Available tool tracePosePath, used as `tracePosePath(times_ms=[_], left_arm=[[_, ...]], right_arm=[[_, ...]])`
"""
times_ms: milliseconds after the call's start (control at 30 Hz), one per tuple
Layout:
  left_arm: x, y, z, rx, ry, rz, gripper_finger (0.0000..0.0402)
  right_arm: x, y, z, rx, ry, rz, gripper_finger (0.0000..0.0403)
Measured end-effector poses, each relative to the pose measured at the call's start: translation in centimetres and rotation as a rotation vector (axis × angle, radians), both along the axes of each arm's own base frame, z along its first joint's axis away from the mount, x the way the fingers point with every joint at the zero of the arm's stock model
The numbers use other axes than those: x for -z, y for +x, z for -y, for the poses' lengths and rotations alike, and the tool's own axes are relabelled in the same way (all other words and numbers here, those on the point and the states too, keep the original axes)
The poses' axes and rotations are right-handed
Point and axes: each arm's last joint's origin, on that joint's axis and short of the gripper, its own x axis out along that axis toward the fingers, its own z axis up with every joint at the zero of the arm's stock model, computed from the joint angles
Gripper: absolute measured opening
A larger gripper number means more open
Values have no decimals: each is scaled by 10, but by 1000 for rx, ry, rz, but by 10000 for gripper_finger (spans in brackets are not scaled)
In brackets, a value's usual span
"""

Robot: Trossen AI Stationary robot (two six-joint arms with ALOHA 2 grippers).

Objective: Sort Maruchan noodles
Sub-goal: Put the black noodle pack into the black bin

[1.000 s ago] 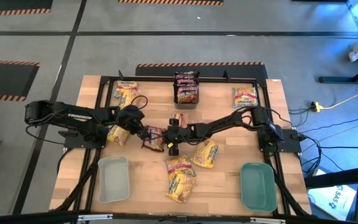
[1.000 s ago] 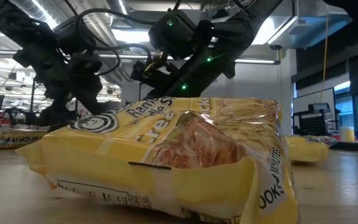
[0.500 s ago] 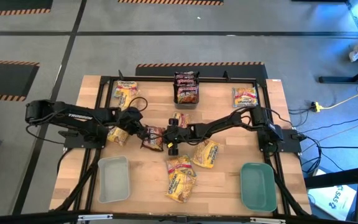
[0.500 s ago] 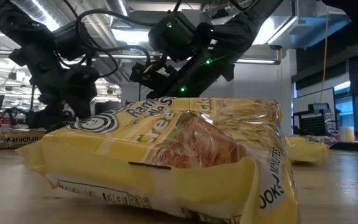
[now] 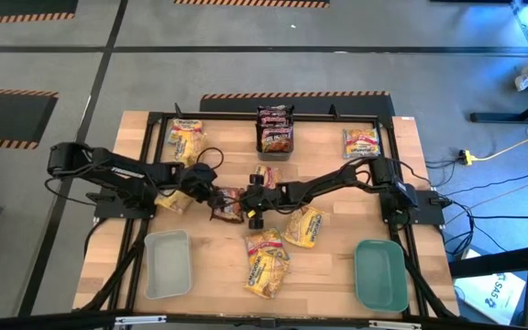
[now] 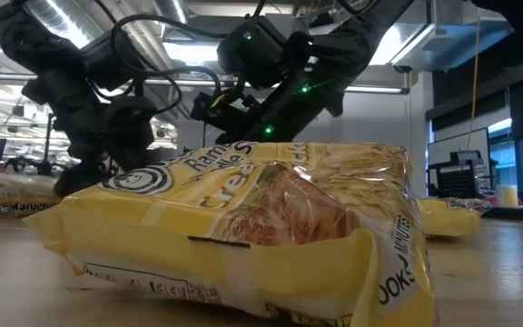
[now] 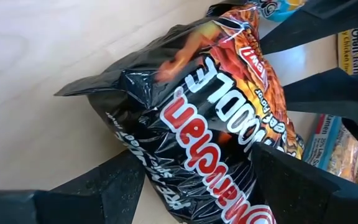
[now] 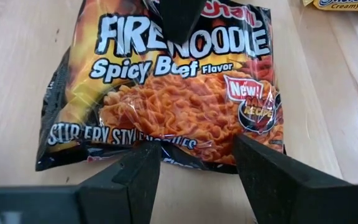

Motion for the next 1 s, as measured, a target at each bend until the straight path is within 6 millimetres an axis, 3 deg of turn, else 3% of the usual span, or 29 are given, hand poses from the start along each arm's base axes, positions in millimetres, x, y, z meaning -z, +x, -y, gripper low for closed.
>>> tracePosePath(times_ms=[267, 667, 1000], left_arm=[[-6, -1, 0, 1, 15, 49, 278], [-23, 9, 0, 26, 29, 223, 256], [-17, 6, 3, 62, 52, 155, 229]], right_arm=[[0, 0, 0, 6, -14, 0, 207], [-6, 2, -23, -2, -110, 67, 207], [-9, 3, -22, 38, -141, 91, 207]])
